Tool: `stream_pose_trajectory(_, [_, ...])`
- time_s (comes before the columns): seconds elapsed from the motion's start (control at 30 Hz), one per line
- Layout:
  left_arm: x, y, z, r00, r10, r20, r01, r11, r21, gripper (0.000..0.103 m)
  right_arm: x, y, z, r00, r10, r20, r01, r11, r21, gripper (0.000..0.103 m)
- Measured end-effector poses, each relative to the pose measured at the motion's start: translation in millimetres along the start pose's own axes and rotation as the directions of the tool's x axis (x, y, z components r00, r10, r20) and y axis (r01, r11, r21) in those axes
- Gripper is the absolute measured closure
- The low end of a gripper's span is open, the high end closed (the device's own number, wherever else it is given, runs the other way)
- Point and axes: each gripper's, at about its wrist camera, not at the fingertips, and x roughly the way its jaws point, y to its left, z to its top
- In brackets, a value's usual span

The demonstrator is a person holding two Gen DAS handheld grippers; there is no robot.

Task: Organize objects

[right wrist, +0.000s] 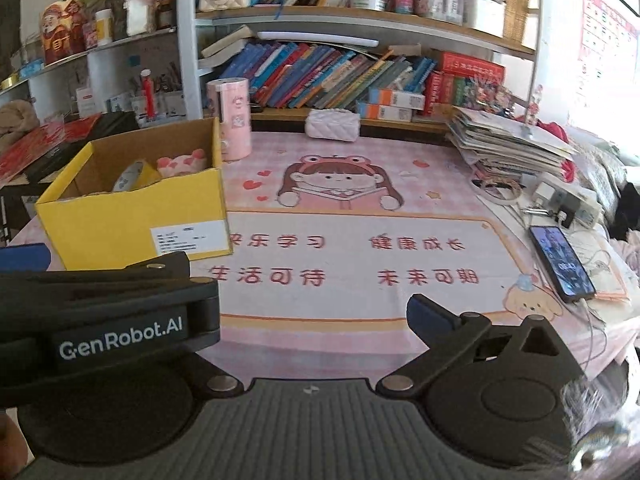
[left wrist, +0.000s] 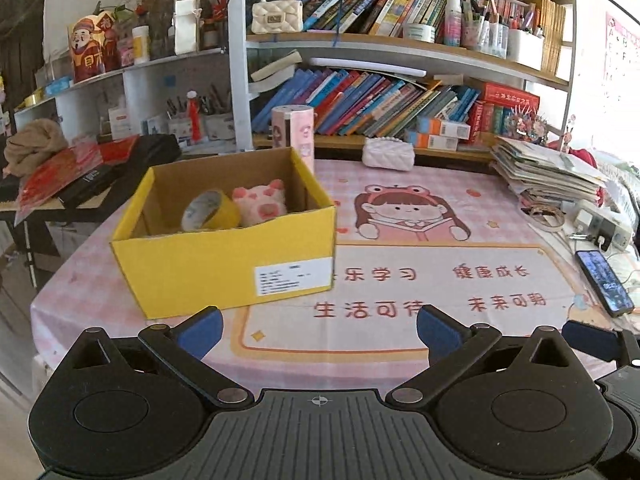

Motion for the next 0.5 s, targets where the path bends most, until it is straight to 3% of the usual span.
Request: stream_pose_trajectory(0.5, [7.0, -13.5, 2.1, 1.0, -0.01, -0.024, 0.01, 1.0, -0.004, 0.0, 4.3, -18.0, 1.6, 1.0, -0.017, -0.013, 0.017, 1.0, 0.012, 0.0])
